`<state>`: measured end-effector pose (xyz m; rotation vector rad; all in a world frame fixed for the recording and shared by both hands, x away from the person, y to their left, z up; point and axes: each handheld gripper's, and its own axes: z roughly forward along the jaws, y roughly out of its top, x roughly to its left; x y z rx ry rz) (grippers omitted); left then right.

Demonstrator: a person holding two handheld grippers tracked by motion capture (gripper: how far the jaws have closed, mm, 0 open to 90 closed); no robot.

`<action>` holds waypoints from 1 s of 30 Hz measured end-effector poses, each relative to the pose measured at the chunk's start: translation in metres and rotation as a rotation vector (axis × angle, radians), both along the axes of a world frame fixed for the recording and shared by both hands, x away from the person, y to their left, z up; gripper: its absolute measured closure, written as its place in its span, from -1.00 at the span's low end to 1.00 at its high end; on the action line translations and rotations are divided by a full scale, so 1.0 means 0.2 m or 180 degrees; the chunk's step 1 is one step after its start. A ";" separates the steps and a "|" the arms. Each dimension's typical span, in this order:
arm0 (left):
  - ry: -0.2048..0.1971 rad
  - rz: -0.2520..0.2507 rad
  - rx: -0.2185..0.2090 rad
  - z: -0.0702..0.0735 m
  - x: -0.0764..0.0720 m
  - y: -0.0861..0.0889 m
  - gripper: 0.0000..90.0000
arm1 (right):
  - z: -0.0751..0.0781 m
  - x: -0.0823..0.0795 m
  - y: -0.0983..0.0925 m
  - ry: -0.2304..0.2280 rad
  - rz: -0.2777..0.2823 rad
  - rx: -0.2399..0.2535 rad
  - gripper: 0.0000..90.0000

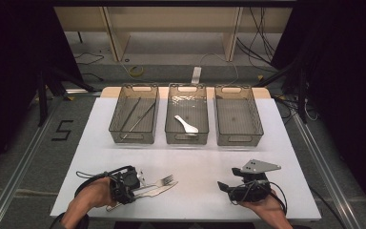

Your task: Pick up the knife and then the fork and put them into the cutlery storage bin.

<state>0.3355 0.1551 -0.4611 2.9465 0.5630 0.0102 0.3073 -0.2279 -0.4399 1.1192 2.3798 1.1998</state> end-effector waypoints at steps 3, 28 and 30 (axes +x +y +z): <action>0.0005 -0.0004 -0.0030 0.00 0.00 0.00 0.75 | 0.00 0.00 0.00 0.0004 0.0007 0.0003 -0.40; -0.0196 0.0163 -0.0681 0.11 -0.02 -0.03 0.76 | 0.01 -0.01 0.00 0.0047 0.0026 0.0030 -0.40; -0.0222 0.0201 -0.0752 0.12 -0.02 -0.03 0.76 | 0.01 -0.01 0.00 0.0042 0.0029 0.0034 -0.40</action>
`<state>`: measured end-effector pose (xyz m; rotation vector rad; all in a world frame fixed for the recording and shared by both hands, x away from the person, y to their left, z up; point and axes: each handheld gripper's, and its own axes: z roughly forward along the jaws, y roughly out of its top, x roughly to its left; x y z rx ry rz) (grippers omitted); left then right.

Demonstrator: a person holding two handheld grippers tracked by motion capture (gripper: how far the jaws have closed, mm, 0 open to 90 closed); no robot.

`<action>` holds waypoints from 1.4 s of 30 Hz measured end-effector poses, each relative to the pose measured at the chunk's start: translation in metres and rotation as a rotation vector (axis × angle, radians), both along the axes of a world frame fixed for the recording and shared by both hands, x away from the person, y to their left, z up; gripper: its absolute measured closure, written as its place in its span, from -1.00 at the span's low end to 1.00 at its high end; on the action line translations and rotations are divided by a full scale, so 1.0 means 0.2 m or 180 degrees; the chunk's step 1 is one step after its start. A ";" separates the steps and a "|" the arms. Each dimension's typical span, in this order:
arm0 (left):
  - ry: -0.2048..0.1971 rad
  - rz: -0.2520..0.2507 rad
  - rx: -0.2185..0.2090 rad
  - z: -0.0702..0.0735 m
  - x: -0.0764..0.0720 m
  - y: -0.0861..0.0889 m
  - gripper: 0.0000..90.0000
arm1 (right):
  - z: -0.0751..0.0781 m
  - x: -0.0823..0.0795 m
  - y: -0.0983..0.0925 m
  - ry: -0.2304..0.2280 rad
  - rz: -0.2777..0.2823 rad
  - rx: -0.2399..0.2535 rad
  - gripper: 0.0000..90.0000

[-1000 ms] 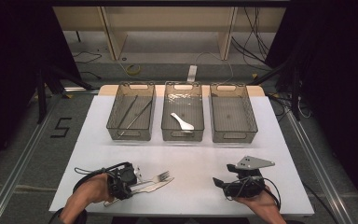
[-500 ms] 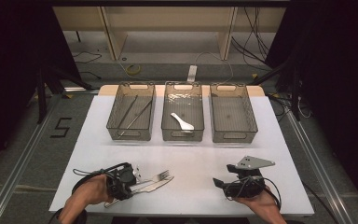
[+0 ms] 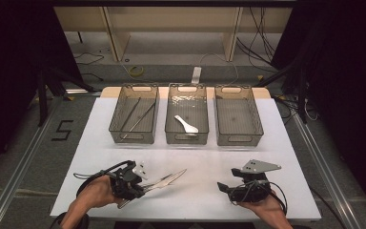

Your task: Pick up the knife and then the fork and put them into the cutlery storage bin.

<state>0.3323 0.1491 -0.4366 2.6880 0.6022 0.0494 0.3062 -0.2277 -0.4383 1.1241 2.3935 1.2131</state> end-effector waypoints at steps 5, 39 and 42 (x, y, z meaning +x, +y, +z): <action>-0.0051 0.0137 -0.0143 0.02 0.01 -0.01 0.76 | 0.00 0.00 0.00 0.0005 0.0000 0.0004 -0.40; 0.0238 0.0176 -0.0209 0.04 0.18 -0.25 0.76 | 0.09 -0.04 0.07 -0.0288 0.0319 0.0023 -0.40; 0.0294 0.0104 -0.0149 0.02 0.18 -0.29 0.76 | 0.12 -0.06 0.12 -0.0385 0.0487 -0.0014 -0.40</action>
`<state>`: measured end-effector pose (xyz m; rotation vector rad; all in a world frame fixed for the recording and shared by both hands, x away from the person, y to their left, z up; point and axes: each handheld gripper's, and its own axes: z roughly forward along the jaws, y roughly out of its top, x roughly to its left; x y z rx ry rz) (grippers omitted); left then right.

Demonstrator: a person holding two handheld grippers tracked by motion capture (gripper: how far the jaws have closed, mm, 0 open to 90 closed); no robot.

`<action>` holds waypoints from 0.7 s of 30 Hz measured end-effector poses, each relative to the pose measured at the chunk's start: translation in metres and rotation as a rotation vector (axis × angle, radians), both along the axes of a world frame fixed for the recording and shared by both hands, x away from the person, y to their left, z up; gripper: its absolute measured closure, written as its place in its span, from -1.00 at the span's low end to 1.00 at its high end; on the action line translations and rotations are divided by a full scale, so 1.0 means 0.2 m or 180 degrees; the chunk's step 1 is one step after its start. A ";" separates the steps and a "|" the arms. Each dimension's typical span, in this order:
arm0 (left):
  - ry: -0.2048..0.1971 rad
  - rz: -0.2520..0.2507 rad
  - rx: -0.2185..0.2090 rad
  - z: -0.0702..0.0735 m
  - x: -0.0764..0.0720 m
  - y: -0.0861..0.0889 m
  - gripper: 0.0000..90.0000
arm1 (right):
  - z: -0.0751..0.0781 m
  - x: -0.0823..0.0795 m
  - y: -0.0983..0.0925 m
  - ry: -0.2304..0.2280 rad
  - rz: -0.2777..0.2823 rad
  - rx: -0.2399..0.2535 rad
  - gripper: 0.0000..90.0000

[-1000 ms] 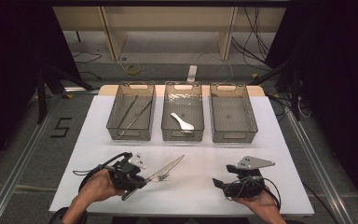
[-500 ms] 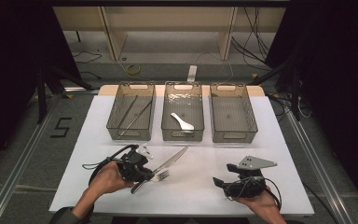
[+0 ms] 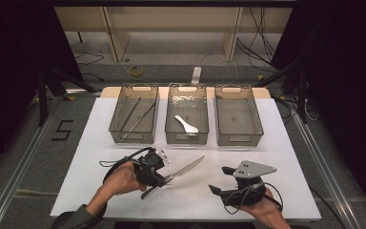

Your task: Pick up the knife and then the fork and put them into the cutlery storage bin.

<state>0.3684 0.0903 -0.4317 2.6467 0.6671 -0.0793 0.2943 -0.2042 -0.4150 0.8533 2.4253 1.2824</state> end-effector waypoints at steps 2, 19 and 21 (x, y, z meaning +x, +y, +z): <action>0.0036 -0.0031 0.0024 0.00 0.00 -0.03 0.76 | 0.01 -0.01 0.04 -0.0040 0.0106 -0.0021 -0.40; 0.0267 -0.0393 0.0183 0.01 0.00 -0.21 0.76 | -0.04 -0.03 0.34 -0.0445 0.0747 -0.0839 -0.39; 0.0256 -0.0427 0.0218 0.02 0.00 -0.22 0.76 | -0.06 -0.03 0.36 -0.0496 0.0821 -0.0957 -0.39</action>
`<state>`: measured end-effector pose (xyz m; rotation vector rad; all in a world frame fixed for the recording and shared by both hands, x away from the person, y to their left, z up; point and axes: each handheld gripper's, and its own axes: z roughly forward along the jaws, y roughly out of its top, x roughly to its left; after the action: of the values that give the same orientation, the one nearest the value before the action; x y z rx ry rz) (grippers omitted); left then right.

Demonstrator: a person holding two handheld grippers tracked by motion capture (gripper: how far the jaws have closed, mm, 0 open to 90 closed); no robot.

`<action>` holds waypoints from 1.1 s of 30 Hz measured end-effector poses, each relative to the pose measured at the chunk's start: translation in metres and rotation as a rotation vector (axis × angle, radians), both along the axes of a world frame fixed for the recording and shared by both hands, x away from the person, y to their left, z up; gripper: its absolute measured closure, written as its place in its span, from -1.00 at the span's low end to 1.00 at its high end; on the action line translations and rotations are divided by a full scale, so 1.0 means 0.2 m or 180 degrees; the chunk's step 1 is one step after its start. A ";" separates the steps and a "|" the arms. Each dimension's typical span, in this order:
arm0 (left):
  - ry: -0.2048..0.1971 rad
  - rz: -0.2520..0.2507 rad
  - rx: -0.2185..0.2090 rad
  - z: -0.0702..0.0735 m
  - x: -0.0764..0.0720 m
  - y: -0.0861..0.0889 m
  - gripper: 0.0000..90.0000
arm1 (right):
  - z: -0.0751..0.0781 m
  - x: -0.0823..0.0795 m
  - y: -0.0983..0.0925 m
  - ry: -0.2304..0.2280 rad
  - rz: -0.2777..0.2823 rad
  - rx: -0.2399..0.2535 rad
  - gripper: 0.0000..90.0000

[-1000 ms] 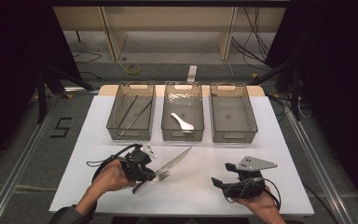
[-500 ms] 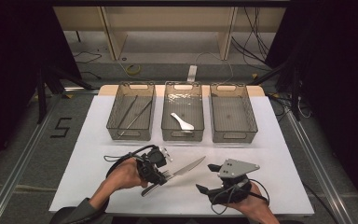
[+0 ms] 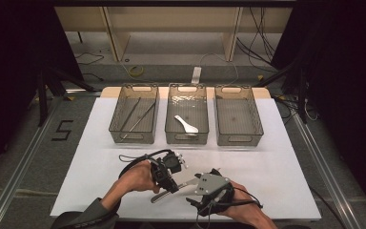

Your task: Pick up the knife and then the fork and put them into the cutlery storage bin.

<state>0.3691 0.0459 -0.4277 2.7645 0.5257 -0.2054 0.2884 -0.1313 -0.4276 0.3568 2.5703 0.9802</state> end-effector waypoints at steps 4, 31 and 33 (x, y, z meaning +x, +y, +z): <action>0.0017 -0.0072 0.0041 0.00 0.01 -0.04 0.76 | -0.04 0.01 0.04 -0.0089 0.0063 -0.0211 -0.37; 0.0128 -0.0327 0.0073 0.03 -0.04 -0.15 0.76 | -0.15 -0.01 0.10 -0.0739 0.0371 -0.0965 0.36; 0.0135 -0.0327 0.0063 0.04 -0.04 -0.15 0.76 | -0.15 -0.02 0.10 -0.0761 0.0406 -0.1017 0.43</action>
<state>0.3616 0.0168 -0.4206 2.8145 0.3986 -0.2847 0.2842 -0.1105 -0.4577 -0.0113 2.4938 0.5934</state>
